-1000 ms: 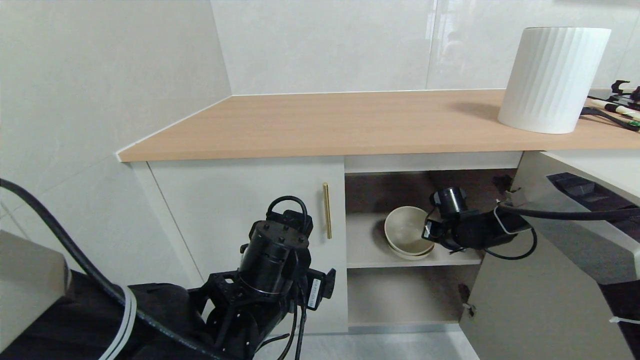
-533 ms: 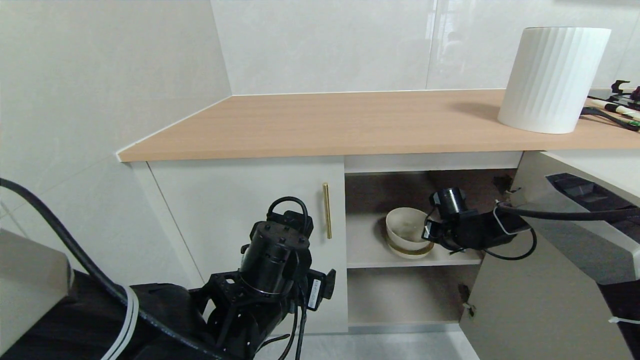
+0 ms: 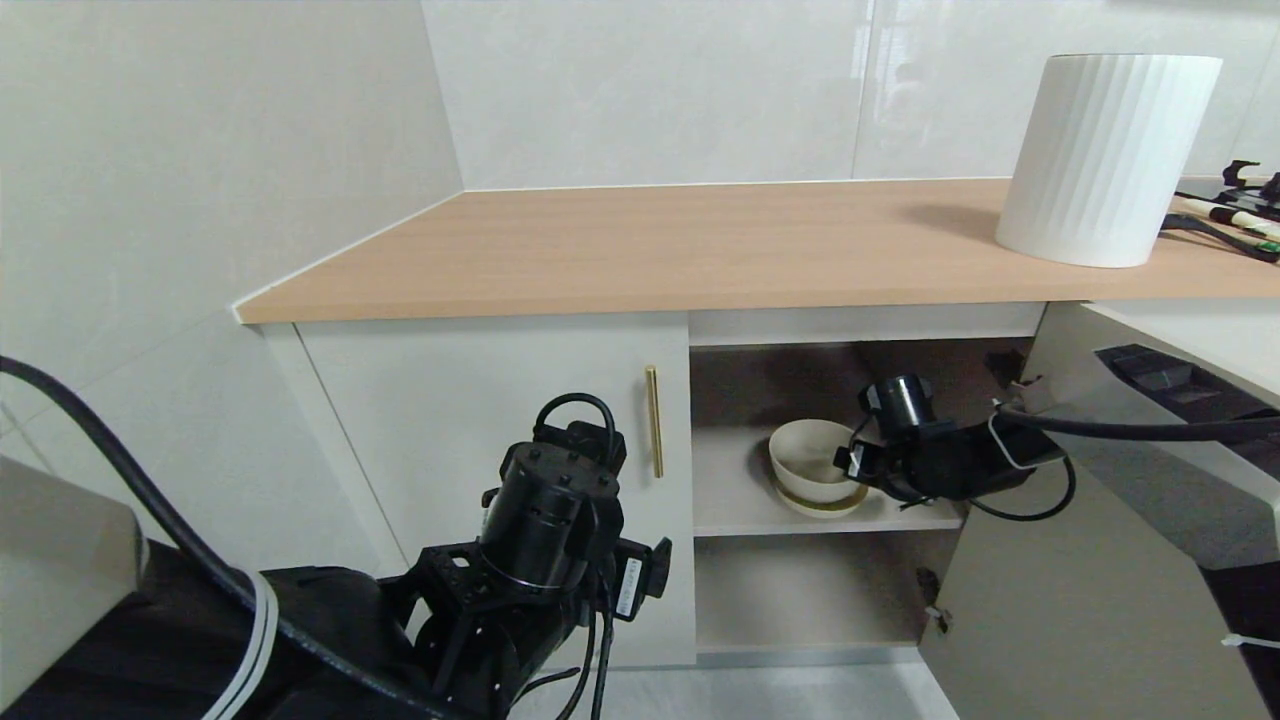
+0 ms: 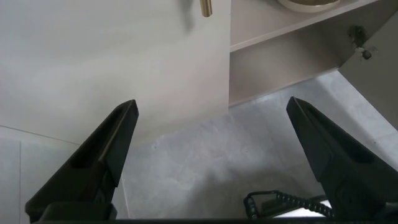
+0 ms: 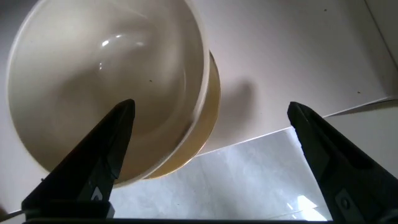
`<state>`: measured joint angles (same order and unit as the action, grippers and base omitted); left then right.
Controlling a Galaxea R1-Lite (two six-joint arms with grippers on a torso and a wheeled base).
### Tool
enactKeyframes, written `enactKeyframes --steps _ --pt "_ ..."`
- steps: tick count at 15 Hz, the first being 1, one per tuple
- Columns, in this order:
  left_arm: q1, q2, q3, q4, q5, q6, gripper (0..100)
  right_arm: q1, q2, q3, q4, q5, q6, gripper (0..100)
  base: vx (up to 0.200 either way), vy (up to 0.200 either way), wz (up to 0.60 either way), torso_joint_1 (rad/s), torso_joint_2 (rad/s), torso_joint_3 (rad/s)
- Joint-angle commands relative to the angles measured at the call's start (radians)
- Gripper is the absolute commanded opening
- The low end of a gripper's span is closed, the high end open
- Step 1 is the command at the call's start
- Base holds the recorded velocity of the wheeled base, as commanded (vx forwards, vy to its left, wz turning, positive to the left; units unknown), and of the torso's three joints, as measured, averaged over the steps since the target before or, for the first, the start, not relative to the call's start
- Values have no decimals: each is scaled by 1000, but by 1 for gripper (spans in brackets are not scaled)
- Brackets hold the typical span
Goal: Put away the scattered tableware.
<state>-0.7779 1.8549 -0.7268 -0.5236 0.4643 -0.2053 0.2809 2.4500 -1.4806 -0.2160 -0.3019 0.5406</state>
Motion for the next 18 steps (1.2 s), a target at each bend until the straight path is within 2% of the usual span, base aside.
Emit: enactKeyframes --steps 1,2,3,5,7,9,11,12,13,14,16,18 --pt "12 -3 -3 1 1 3 100 17 -82 82 1 14 -2 100 0 0 0 0 0 0" --pt "22 -8 -3 1 2 3 100 31 -114 122 1 35 -8 100 0 0 0 0 0 0" --pt "35 -26 0 4 2 4 100 61 -195 218 0 99 -62 100 0 0 0 0 0 0" --pt "49 -49 26 4 1 1 100 95 -304 336 0 110 -114 100 0 0 0 0 0 0" --pt "62 -92 92 4 -3 6 100 150 -485 487 0 115 -133 100 0 0 0 0 0 0" --pt "65 -183 159 8 -4 63 100 216 -668 640 17 115 -136 100 0 0 0 0 0 0" --pt "60 -272 257 4 -12 116 100 233 -766 754 44 118 -163 100 0 0 0 0 0 0" --pt "54 -312 294 5 -39 127 100 236 -804 775 49 141 -163 100 0 0 0 0 0 0" --pt "55 -352 308 7 -72 121 100 259 -862 786 58 191 -163 100 0 0 0 0 0 0" --pt "63 -365 306 8 -93 99 100 268 -902 789 79 205 -165 100 0 0 0 0 0 0" --pt "69 -364 296 10 -93 53 100 268 -950 789 122 193 -166 100 0 0 0 0 0 0" --pt "68 -344 265 11 -90 55 100 270 -947 778 138 153 -166 100 0 0 0 0 0 0"
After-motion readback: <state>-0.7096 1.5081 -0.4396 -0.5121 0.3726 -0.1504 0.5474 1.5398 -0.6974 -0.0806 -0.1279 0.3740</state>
